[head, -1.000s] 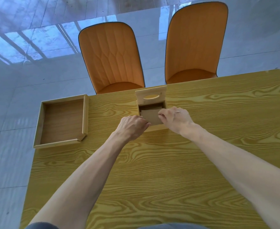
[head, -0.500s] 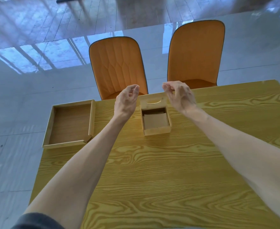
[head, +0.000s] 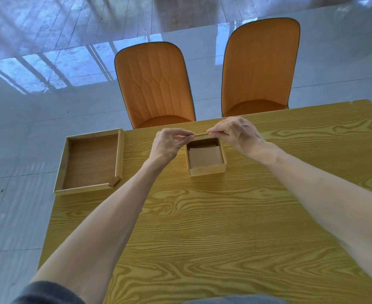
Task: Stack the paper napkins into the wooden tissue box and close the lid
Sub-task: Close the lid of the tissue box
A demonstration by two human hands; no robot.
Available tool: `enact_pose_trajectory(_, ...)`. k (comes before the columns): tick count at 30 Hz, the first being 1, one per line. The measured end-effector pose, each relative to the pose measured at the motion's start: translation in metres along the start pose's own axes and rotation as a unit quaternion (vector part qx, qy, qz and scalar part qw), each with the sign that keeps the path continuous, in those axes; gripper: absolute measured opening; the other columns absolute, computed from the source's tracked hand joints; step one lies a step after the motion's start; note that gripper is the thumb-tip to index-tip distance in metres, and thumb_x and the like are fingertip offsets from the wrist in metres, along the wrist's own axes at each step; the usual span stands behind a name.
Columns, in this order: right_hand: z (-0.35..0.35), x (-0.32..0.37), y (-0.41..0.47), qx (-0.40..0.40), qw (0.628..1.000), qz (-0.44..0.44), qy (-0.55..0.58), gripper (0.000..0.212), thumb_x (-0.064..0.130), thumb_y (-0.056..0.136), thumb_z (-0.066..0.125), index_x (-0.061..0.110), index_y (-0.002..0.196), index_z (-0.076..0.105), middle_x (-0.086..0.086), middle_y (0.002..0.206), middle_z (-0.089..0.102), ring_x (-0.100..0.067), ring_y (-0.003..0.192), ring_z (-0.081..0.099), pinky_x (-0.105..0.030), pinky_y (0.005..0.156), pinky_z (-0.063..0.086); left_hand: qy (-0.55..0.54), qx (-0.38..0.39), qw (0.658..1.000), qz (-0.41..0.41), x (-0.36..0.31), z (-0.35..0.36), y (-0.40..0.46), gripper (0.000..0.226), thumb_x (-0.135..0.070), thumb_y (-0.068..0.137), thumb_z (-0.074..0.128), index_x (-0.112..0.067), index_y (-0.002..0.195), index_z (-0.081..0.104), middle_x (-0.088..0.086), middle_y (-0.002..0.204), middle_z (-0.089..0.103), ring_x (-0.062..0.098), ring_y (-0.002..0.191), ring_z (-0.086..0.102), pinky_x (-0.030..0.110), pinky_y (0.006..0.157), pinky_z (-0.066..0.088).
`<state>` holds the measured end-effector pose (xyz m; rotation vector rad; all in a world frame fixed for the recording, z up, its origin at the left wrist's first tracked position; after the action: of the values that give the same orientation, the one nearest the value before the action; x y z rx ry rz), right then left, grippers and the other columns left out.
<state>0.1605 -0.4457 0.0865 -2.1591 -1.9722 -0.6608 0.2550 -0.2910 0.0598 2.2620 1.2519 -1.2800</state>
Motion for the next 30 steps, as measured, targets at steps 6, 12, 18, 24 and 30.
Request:
enact_pose_trajectory(6, 0.016, 0.011, -0.038, 0.000, 0.999, -0.043, -0.013, 0.021, 0.017, 0.087, 0.073, 0.015, 0.108, 0.076, -0.006, 0.107, 0.076, -0.024, 0.092, 0.074, -0.039, 0.079, 0.061, 0.033, 0.015, 0.998, 0.059, 0.013, 0.018, -0.022, 0.019, -0.024, 0.083, 0.080, -0.021, 0.101, 0.081, -0.004, 0.109, 0.077, 0.009, 0.106, 0.069, 0.036, 0.096, 0.054)
enact_pose_trajectory(12, 0.044, 0.013, -0.063, -0.010, 0.998, -0.033, -0.043, 0.021, 0.008, 0.084, 0.076, 0.011, 0.105, 0.076, -0.005, 0.111, 0.075, -0.025, 0.101, 0.073, -0.042, 0.085, 0.058, 0.173, -0.009, 0.979, 0.110, 0.018, 0.039, -0.040, 0.016, -0.021, 0.084, 0.078, -0.024, 0.099, 0.080, -0.007, 0.116, 0.074, 0.015, 0.103, 0.070, 0.037, 0.078, 0.057)
enact_pose_trajectory(18, 0.064, 0.010, -0.072, -0.005, 0.997, -0.010, -0.075, 0.023, 0.013, 0.090, 0.070, 0.008, 0.112, 0.073, -0.010, 0.118, 0.072, -0.026, 0.112, 0.068, -0.042, 0.094, 0.054, 0.256, -0.021, 0.957, 0.138, 0.014, 0.047, -0.048, 0.018, -0.026, 0.089, 0.073, -0.024, 0.106, 0.078, -0.006, 0.120, 0.073, 0.018, 0.112, 0.065, 0.031, 0.076, 0.051)
enact_pose_trajectory(24, 0.075, 0.008, -0.079, 0.004, 0.996, 0.011, -0.090, 0.028, 0.021, 0.096, 0.062, 0.005, 0.117, 0.071, -0.012, 0.125, 0.068, -0.025, 0.120, 0.063, -0.040, 0.100, 0.050, 0.288, 0.003, 0.946, 0.148, 0.021, 0.054, -0.051, 0.022, -0.026, 0.091, 0.071, -0.025, 0.112, 0.077, -0.004, 0.129, 0.069, 0.017, 0.122, 0.061, 0.031, 0.086, 0.051)
enact_pose_trajectory(30, 0.077, 0.007, -0.082, 0.015, 0.997, 0.039, -0.065, 0.031, 0.021, 0.099, 0.057, 0.006, 0.124, 0.066, -0.009, 0.132, 0.064, -0.021, 0.129, 0.056, -0.038, 0.095, 0.056, 0.286, -0.009, 0.948, 0.139, 0.020, 0.053, -0.049, 0.021, -0.014, 0.091, 0.070, -0.022, 0.109, 0.077, -0.004, 0.126, 0.070, 0.019, 0.115, 0.066, 0.032, 0.076, 0.054)
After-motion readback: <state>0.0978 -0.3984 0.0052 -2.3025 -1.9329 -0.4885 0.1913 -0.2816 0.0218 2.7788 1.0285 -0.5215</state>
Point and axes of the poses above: each hand's wrist, its own y-axis towards the middle knuckle, its own z-axis out of the palm, x = y × z, the point moved 9 cm from there along y, towards the middle knuckle
